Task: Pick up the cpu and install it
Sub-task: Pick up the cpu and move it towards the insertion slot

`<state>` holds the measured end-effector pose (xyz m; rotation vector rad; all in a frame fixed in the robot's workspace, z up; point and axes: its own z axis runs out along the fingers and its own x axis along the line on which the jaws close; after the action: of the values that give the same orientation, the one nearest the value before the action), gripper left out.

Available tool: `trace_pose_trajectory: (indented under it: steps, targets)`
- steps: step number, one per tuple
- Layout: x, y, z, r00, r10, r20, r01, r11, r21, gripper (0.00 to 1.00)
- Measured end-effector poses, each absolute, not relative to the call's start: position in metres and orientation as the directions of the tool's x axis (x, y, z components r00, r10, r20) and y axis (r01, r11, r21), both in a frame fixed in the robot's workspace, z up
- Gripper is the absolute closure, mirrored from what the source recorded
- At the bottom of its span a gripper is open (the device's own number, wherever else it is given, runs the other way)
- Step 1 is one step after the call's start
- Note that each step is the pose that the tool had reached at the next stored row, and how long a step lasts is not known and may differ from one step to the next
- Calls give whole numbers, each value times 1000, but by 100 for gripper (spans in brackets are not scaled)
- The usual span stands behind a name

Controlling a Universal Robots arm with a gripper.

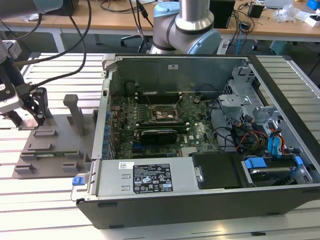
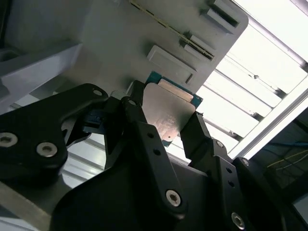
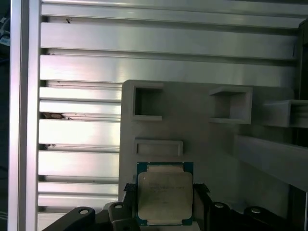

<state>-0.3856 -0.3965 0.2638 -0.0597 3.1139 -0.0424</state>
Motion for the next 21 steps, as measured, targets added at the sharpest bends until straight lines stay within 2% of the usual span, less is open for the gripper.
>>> trace_pose_trajectory:
  steps: [21]
  targets:
    - [-386,-396,308,-999,-39,-26,-38,999,-28,45]
